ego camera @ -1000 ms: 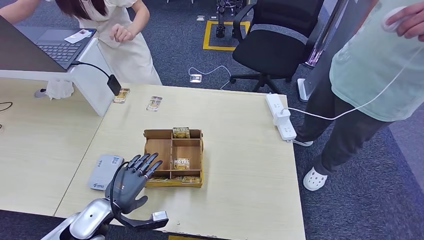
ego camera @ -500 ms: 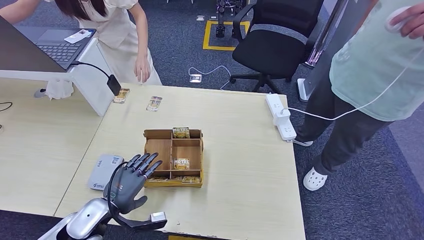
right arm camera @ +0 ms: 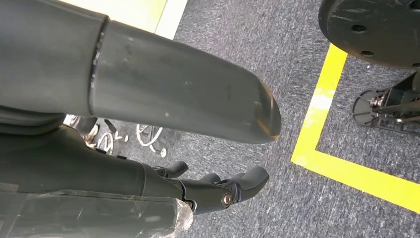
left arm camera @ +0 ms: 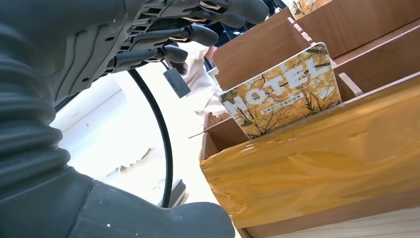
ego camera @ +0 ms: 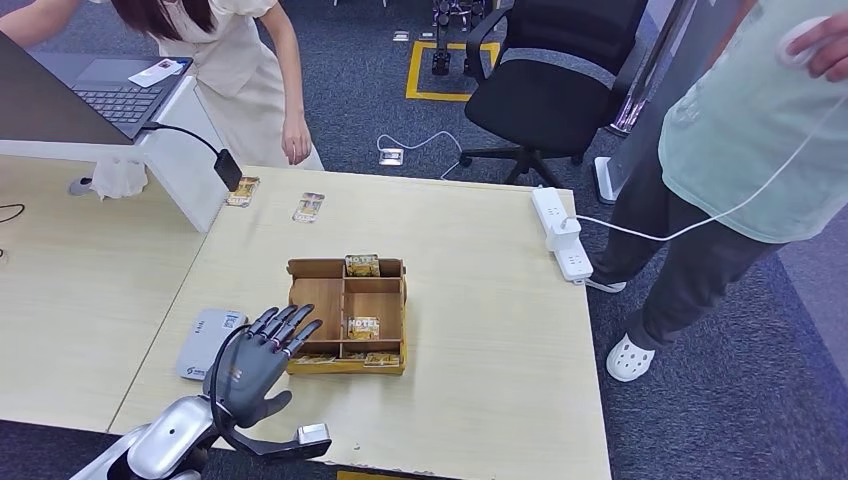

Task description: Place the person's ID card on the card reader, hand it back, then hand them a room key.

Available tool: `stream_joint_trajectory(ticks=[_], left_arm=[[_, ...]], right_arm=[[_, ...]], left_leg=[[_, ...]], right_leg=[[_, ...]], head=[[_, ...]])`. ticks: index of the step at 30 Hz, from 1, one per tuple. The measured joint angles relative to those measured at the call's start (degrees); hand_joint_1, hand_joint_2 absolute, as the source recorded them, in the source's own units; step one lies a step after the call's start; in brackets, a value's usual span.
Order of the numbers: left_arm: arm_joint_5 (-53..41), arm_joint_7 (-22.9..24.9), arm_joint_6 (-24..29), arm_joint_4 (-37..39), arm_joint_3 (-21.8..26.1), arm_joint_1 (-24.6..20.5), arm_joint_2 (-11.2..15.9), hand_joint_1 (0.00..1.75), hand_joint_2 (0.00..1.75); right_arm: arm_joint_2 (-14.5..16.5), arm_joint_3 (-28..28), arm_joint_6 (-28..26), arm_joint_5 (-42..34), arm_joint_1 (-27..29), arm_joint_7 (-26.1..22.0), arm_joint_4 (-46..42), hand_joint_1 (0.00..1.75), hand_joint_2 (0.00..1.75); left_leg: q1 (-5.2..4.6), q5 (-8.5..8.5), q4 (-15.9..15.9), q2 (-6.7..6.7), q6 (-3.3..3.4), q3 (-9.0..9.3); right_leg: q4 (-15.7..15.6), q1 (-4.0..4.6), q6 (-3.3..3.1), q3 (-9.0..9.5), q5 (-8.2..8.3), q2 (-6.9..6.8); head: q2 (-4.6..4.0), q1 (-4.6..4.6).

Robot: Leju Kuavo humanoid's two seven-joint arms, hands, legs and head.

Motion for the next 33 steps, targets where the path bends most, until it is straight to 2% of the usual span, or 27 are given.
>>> stream_joint_trajectory(ticks=[22,33], left_arm=[[-0.43,0.11,0.37,-1.05,0.99,1.25,0.78,0.00,1.75],[-1.30,0.62,0.06,-3.11,3.09,4.95,2.68,0.00,1.75]], right_arm=[[0.00,0.25,-0.20,-1.09,0.23,0.79,-0.22,0.00,0.00],[0.00,0.25,-0.37,-1.53,0.21,1.20,-0.21,0.00,0.00]], left_leg=[[0.00,0.00,-0.01,0.00,0.00,0.00],[0.01,0.00,-0.03,0.00,0.00,-0.01]], right_leg=[[0.00,0.00,-0.02,-0.01,-0.01,0.00],[0.00,0.00,-0.03,-0.02,-0.03,0.00]], head=[[0.00,0.00],[0.00,0.01]])
